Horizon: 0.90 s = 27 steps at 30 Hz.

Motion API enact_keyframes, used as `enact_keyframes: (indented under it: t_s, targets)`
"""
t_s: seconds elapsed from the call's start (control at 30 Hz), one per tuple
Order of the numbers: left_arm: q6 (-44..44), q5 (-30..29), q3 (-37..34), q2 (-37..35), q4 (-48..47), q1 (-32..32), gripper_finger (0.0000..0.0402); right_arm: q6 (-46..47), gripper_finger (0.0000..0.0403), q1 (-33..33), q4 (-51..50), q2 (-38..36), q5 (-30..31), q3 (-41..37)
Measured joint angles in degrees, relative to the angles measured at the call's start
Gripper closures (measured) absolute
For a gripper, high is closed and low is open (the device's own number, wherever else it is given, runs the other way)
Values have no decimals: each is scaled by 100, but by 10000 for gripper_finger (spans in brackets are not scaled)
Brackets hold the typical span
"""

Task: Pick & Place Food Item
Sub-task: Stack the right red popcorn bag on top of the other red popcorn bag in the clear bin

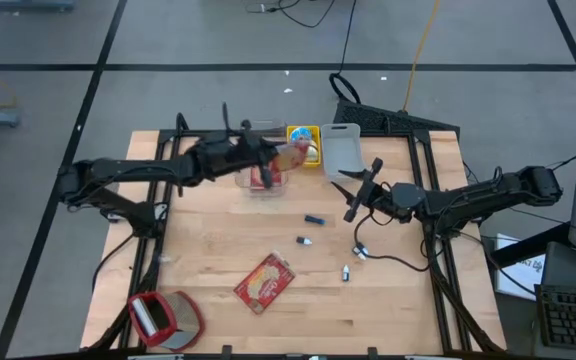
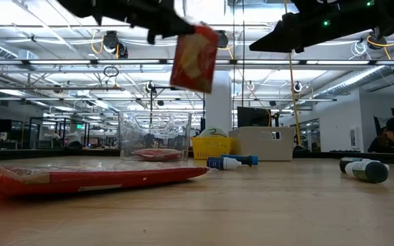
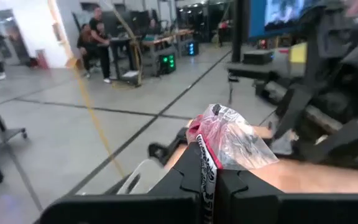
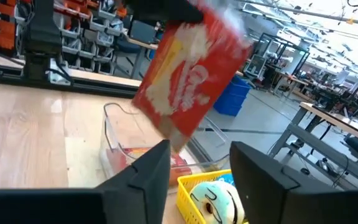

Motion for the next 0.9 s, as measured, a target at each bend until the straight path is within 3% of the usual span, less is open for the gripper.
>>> enact_keyframes:
  t_s: [0.2,0.43,0.7,0.9]
  targets:
    - [-100,688,-985,-609,607,581,399,39,230,0,8,0,0,0]
    - [-100,1502,-1858,-750,1659,1139,399,39,235,0,10,0,0,0]
    - [-297,1667,-2382,-746,1990,1494,399,39,234,0,10,2,0,0]
    - [-617,2190,-2481,-672,2022,1622,399,39,238,0,10,2,0,0]
